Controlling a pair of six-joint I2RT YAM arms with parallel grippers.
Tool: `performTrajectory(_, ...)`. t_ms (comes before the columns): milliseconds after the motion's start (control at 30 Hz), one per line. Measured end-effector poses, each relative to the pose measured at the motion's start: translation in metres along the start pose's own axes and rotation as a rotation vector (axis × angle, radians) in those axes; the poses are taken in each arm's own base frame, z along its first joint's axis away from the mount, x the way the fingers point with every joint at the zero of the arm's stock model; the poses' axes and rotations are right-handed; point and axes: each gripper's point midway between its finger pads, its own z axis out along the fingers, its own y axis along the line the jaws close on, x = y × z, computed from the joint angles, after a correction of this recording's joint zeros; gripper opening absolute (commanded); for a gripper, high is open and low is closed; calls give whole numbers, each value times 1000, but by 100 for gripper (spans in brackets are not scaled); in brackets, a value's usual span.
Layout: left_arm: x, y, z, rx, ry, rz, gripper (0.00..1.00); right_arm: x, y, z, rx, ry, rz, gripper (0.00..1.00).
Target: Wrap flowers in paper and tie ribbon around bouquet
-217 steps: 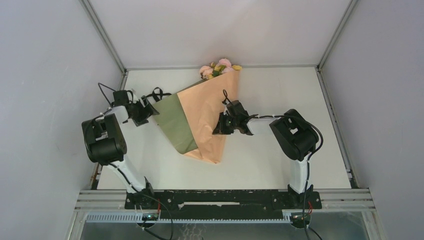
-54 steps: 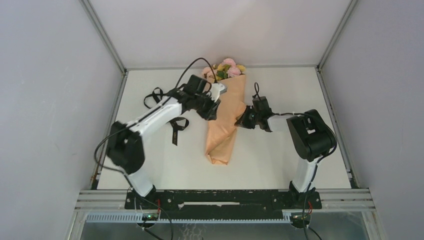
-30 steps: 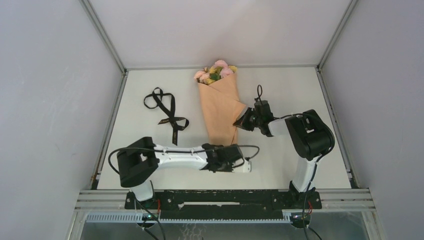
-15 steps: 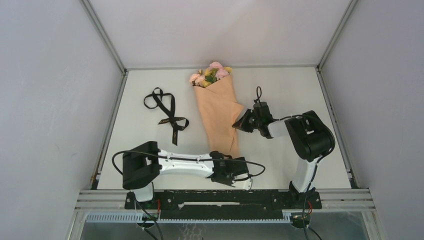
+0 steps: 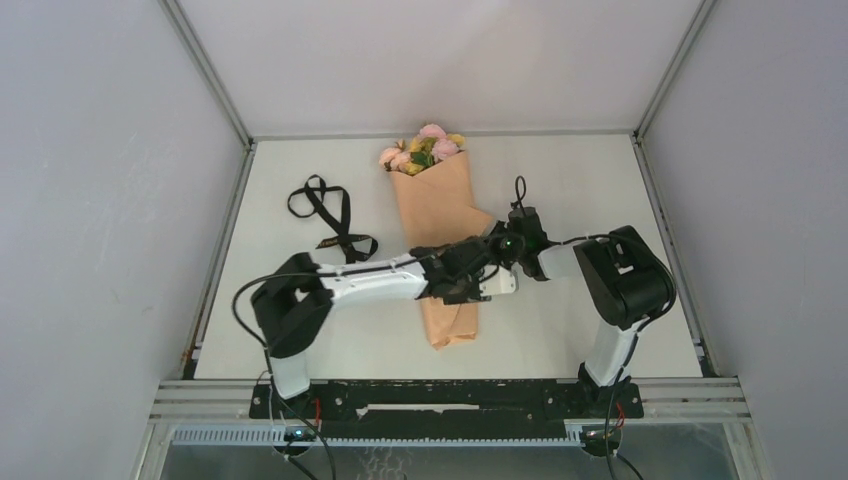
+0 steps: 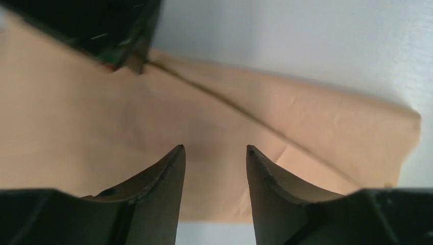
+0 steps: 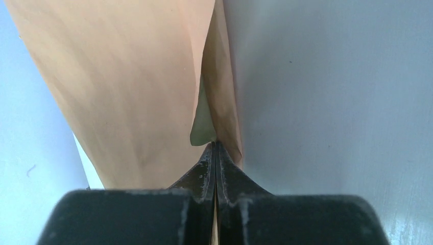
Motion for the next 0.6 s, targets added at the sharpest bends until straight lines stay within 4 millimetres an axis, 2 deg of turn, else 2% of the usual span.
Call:
performTrajectory(100, 12, -19, 38, -7, 51, 66, 55, 1, -1, -3, 11, 2, 2, 17)
performTrajectory(133, 18, -27, 45, 0, 70, 87, 56, 2, -2, -5, 16, 2, 2, 21)
performTrajectory(167, 22, -29, 48, -12, 84, 126, 56, 2, -3, -7, 24, 1, 2, 25)
performTrajectory(233, 13, -33, 49, -31, 52, 165, 56, -1, -5, -12, 39, -6, -8, 37)
performTrajectory(267, 12, -34, 50, -38, 52, 185, 56, -2, -5, -16, 44, -9, -12, 47)
performTrajectory(333, 12, -35, 50, -49, 48, 211, 56, -8, -5, -24, 49, -20, -31, 59)
performTrajectory(467, 10, -33, 51, -64, 35, 229, 56, -23, -9, -37, 69, -20, -66, 68)
performTrajectory(600, 9, -32, 52, -68, 30, 235, 56, -39, 1, -33, 56, 2, -100, 70)
